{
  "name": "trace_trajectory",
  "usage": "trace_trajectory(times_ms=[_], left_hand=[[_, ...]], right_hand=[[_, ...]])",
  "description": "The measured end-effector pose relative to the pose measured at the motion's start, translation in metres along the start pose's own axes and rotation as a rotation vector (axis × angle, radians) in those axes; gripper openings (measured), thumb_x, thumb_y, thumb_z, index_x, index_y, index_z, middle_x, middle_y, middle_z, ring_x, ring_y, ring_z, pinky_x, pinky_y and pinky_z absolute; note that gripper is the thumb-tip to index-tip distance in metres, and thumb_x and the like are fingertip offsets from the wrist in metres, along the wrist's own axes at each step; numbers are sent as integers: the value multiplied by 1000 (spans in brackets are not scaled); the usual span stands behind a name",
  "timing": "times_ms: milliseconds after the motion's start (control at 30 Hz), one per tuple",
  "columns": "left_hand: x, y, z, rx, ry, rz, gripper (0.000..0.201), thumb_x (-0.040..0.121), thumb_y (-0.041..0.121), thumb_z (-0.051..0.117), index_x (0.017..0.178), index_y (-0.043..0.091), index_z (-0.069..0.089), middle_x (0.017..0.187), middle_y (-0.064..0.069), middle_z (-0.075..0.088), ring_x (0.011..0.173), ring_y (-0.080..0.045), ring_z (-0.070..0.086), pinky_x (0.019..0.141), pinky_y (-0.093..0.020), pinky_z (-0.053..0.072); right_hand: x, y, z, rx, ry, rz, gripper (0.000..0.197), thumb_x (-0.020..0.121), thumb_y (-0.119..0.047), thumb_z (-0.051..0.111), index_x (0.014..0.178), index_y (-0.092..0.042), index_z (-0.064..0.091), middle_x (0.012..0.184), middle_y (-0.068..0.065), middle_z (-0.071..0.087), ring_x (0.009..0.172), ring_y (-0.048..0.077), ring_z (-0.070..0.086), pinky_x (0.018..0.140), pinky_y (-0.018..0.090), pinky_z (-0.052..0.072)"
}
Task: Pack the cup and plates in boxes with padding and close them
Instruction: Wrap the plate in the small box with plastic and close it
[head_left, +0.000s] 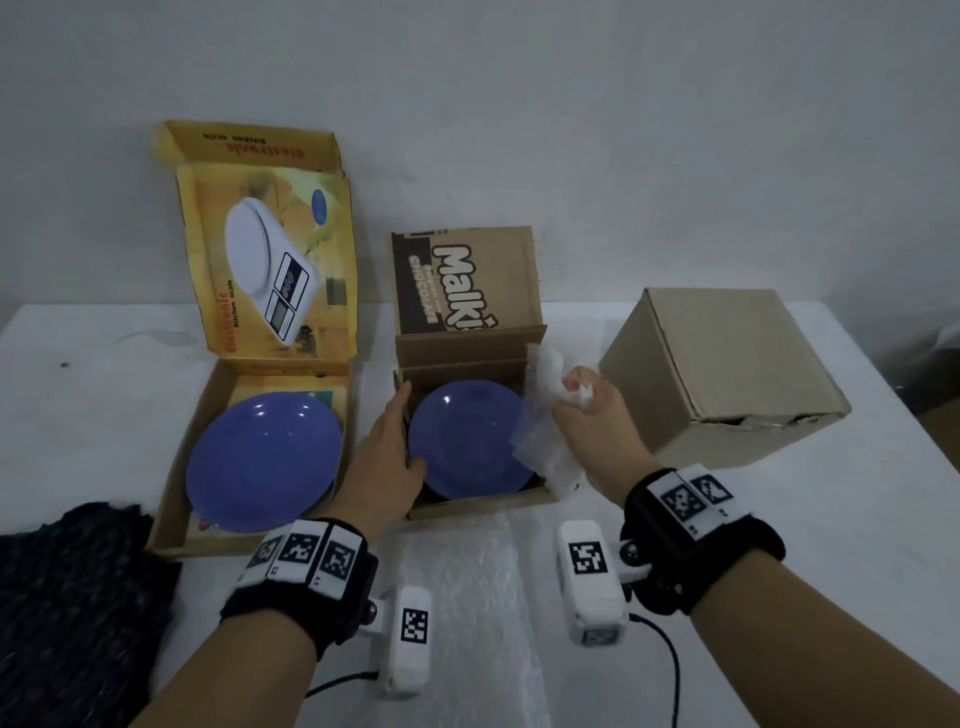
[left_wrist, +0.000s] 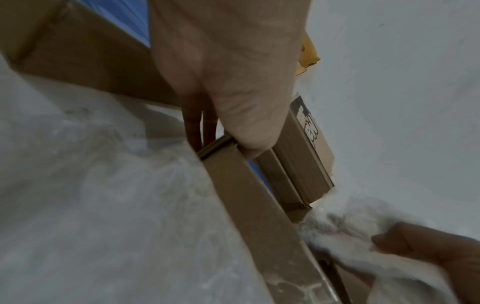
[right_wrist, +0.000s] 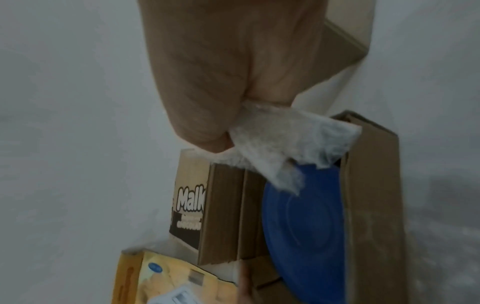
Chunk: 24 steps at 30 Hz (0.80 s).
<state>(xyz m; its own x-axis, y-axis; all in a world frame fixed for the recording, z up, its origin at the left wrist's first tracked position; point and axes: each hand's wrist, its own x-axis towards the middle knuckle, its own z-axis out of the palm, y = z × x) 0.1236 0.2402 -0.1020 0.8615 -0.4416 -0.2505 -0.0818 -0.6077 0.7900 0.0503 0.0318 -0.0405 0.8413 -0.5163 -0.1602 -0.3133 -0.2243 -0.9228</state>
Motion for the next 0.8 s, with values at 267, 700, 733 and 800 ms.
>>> trace_trajectory(times_ms=[267, 700, 733, 800], left_hand=[[-6, -5, 0, 52, 8, 2, 80, 92, 6, 49, 151, 31, 2, 128, -3, 52, 93, -20, 62, 82, -31, 51], [-1, 9, 5, 290, 77, 90, 62, 90, 13, 55, 146, 21, 29, 158, -4, -18, 140, -29, 25, 107, -34, 32], [0, 5, 5, 276, 76, 97, 64, 88, 14, 57, 145, 23, 30, 158, -3, -18, 140, -29, 24, 107, -35, 32], [3, 0, 5, 257, 69, 104, 66, 86, 18, 61, 144, 29, 32, 158, -1, -18, 141, -29, 24, 107, -37, 34]], right_hand=[[1, -13, 0, 332, 11, -29, 21, 76, -20, 55, 92, -27, 68, 87, 0, 65, 77, 14, 62, 72, 31, 53], [10, 5, 0, -62, 76, -99, 25, 88, 0, 35, 94, -23, 43, 69, -3, 50, 57, 14, 48, 54, 29, 39], [8, 4, 0, -113, 106, -128, 24, 88, 1, 35, 97, -20, 42, 71, -3, 49, 57, 11, 48, 55, 26, 38], [-2, 2, -1, -207, 130, -272, 21, 85, -2, 38, 102, -16, 38, 84, 1, 48, 65, 5, 47, 57, 24, 36]])
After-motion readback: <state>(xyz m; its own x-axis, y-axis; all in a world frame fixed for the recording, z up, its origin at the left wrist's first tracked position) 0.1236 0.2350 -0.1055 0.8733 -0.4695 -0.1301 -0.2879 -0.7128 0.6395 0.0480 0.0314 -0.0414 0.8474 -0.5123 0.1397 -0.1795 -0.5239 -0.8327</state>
